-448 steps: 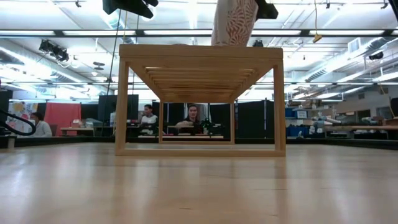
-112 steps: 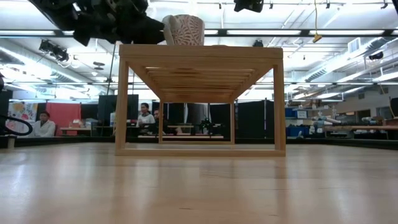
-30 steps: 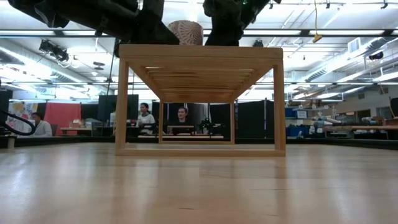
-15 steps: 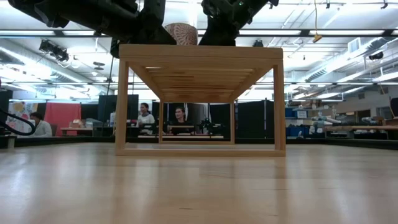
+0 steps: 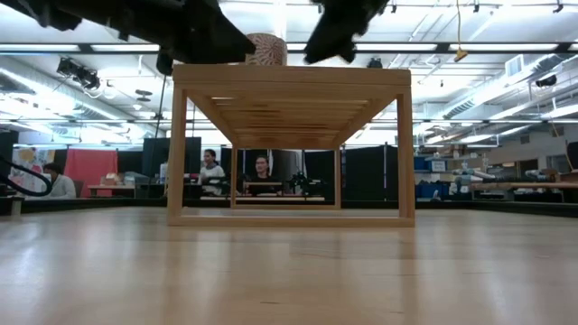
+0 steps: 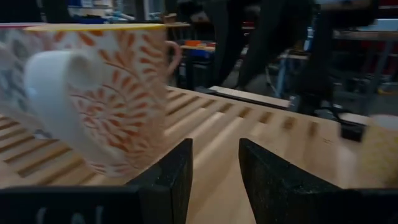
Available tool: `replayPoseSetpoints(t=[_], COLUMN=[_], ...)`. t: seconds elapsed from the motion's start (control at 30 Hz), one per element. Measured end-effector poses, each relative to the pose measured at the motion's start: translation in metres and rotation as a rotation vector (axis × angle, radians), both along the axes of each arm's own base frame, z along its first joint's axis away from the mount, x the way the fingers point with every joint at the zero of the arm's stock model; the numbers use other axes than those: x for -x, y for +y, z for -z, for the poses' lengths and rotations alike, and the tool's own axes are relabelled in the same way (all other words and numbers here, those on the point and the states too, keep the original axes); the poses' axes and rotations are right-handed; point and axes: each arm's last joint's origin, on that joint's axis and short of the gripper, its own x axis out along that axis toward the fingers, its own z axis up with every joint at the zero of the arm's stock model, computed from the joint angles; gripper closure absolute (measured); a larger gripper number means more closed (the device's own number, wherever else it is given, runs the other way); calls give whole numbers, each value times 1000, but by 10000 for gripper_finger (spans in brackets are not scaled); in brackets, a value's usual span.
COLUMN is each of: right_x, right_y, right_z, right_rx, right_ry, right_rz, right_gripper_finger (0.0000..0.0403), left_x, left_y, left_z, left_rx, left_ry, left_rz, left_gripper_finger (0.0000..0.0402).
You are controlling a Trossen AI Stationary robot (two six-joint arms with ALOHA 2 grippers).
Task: Place coffee mugs
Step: Put the yellow cup on the shelf aligned with the other orange cup
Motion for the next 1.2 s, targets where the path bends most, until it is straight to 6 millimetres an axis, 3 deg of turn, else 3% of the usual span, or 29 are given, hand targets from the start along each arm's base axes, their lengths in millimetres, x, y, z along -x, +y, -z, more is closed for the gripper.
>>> replayPoseSetpoints(t=[0.3,0.53,0.9,1.2], right_x=[68,117,148,164], right_y=[33,70,126,138], right_z=[-37,-47,-37,-14], right_rx=[-163,-266,-256,-107], right_ry=[108,249,413,578], right_rz=[78,185,250,281], right_gripper_finger=[291,291,291,291], left_x=[9,12,12,12], left_y=[-25,-32,-32,-32], left_z=[0,0,0,1], left_rx=[0,-1,-4,-4], left_ry=[0,2,6,7], left_rz=[98,126,125,125], left_gripper_finger=[265,265,265,265])
